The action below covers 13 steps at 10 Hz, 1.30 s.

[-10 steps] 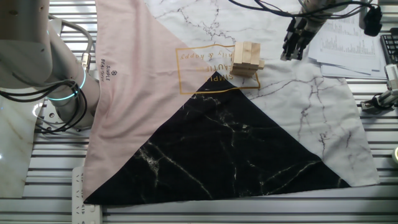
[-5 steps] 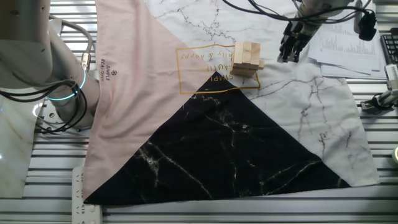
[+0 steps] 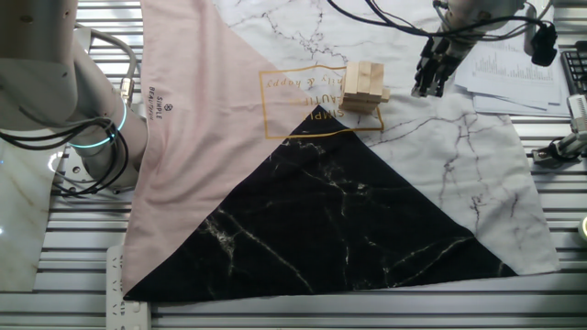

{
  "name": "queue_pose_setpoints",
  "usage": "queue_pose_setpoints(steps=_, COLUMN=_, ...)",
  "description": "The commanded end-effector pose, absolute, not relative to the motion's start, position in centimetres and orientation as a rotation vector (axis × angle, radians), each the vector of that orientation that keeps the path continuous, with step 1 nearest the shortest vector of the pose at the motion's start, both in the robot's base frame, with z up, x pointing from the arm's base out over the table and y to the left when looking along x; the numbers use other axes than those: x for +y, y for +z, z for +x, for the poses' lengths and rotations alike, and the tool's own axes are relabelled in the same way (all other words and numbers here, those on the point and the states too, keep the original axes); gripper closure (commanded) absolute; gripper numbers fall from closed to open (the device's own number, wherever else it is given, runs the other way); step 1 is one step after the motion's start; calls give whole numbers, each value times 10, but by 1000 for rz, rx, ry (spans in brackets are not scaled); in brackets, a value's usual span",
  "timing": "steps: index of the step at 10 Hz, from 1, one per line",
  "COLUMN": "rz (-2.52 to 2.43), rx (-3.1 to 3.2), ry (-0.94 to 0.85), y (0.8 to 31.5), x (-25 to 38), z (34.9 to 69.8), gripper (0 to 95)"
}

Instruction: Play Jenga

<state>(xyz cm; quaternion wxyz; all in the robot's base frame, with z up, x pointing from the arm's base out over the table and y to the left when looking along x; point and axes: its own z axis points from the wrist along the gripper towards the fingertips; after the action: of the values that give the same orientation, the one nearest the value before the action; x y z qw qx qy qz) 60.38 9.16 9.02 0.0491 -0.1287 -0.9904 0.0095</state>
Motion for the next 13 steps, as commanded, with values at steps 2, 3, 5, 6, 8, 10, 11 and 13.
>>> queue_pose_setpoints(steps=2, rz=-390, rx=-3013, ry=32, y=91, x=92, z=603, gripper=950)
queue_pose_setpoints(steps=3, rz=-390, rx=-3010, ry=30, y=91, x=92, z=603, gripper=950)
queue_pose_setpoints(steps=5, rz=-393, rx=-3014, ry=75, y=91, x=92, z=603, gripper=950)
queue_pose_setpoints(steps=6, rz=-387, rx=-3005, ry=72, y=91, x=92, z=603, gripper=950)
queue_pose_setpoints(steps=8, rz=-390, rx=-2986, ry=76, y=91, x=92, z=603, gripper=950)
queue_pose_setpoints(steps=10, rz=-390, rx=-2982, ry=79, y=91, x=92, z=603, gripper=950)
queue_pose_setpoints(steps=11, rz=-389, rx=-2982, ry=69, y=91, x=92, z=603, gripper=950)
queue_pose_setpoints(steps=13, rz=-388, rx=-2982, ry=51, y=91, x=92, z=603, gripper=950)
